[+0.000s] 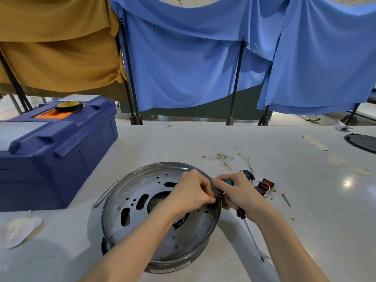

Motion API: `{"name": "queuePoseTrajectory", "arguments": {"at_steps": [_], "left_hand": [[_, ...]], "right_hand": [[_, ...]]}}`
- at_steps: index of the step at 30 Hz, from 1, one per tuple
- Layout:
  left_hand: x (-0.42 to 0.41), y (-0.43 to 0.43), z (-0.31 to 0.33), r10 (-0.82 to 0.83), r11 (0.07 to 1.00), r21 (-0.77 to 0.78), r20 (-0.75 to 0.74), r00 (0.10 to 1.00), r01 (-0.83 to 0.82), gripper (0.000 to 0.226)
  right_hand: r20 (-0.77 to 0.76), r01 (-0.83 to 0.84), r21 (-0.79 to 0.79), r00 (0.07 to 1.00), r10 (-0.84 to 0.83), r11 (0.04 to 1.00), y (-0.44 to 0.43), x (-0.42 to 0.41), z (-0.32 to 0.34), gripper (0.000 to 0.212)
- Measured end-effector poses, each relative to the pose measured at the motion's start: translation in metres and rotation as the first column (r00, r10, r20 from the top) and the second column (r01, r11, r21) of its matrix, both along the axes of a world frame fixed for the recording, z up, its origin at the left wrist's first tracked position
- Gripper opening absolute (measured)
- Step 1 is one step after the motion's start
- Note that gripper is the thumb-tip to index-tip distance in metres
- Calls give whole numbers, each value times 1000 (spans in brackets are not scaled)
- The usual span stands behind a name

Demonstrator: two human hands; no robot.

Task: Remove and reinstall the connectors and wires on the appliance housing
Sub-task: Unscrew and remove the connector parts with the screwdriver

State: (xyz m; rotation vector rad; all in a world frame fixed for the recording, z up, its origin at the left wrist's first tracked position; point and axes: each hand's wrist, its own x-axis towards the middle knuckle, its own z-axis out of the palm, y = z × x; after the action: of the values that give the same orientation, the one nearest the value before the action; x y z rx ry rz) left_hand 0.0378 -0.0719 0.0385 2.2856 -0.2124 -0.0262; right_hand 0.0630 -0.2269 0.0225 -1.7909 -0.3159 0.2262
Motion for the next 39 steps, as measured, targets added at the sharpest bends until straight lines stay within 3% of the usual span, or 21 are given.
{"name": "queuePoseTrajectory", "arguments": {"at_steps": [5,9,14,19,24,25,27,29,31,34,39], "left_hand": [[-3,3,2,-1,998,55,16,1000,0,22],[-10,-1,7,-32,959,285,101,994,2,23],[-21,-7,12,-145,836,549,172,974,28,22],[-26,-7,11,-163,817,574,153,975,47,17],[-35,-3,20,-162,925,346,-21,987,159,58],[-38,-3,20,-161,907,385,-62,985,173,59],[-44,-4,15,-163,786,586,-112,980,197,62],[-50,-8,11,-163,706,686,-84,983,175,74],[-53,-11,10,-146,693,716,25,989,84,58],[-56,-12,14,-100,754,657,76,992,26,28],[-65,-16,18,-48,767,642,33,998,16,21]], "right_hand": [[-15,-4,18,1000,4,1000,-1,-2,0,28],[-12,-8,20,1000,8,1000,-1,-3,0,29],[-4,8,30,1000,-8,1000,1,-5,1,30],[-3,45,32,999,-45,998,3,-6,1,27],[-6,103,15,995,-103,995,6,-3,-1,23],[-6,118,8,993,-118,993,7,-2,-1,22],[-19,142,6,990,-142,990,8,0,-1,20],[-41,146,20,989,-145,989,9,1,0,20],[-73,133,51,989,-129,990,9,-1,1,22],[-155,121,108,982,-104,987,4,-4,3,28],[-230,218,72,953,-196,973,-16,-7,8,16]]}}
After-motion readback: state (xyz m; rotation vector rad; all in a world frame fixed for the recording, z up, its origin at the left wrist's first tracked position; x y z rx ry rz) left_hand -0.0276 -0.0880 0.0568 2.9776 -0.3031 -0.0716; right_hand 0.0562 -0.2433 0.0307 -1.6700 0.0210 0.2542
